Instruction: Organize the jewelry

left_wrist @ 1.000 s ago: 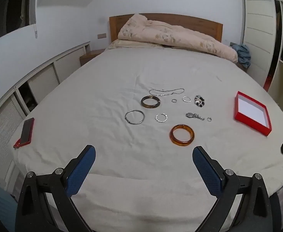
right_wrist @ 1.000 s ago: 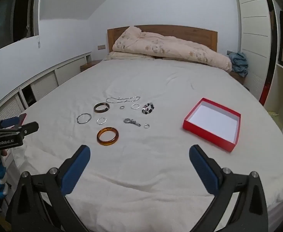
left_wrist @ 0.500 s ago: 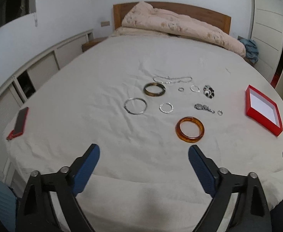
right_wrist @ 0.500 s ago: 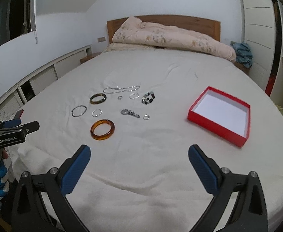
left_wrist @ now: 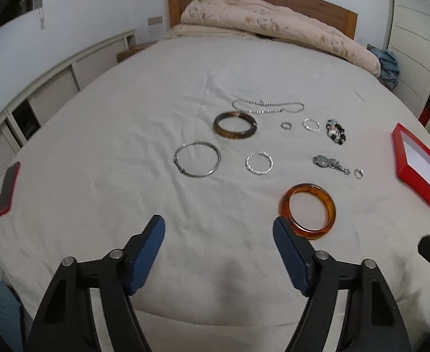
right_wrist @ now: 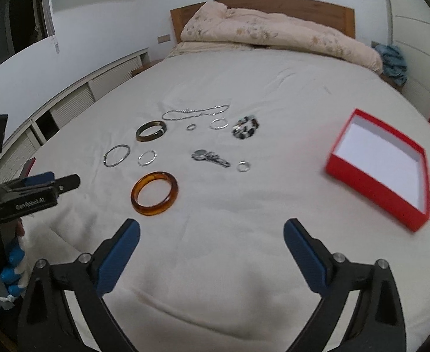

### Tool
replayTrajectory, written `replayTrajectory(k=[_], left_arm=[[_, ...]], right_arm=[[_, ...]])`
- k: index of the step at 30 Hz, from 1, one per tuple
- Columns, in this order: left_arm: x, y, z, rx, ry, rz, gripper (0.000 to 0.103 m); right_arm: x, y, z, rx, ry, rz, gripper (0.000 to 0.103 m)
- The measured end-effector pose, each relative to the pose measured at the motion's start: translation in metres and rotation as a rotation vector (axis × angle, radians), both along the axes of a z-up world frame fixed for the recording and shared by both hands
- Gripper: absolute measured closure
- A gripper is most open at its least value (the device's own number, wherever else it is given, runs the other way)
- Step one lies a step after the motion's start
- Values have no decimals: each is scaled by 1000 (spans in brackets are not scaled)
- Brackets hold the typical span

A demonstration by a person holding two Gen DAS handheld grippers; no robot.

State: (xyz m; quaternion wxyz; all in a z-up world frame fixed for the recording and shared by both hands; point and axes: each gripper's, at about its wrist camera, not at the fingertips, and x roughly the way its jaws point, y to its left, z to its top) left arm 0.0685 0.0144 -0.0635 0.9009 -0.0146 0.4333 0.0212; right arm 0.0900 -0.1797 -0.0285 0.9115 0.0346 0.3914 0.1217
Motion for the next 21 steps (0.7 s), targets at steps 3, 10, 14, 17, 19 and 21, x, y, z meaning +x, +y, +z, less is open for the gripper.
replayTrajectory(k=[3, 10, 14, 17, 19, 21], left_arm=[[4, 0, -10, -24, 28, -22, 34], [22, -14, -20, -74, 47, -73, 41], [44, -32, -29, -86, 57, -117, 49], [53, -40, -41, -87, 86, -145, 61], [59, -45, -50, -96, 109, -163, 69], [63, -49, -57, -97, 125, -177, 71]], right_arm=[[14, 4, -7, 17, 18, 8, 18], [40, 0, -22, 13, 53, 11, 40], [58, -5, -33, 5, 69, 17, 47], [76, -9, -44, -4, 78, 19, 51], [87, -11, -51, -11, 86, 25, 54], [99, -13, -60, -16, 97, 35, 58]])
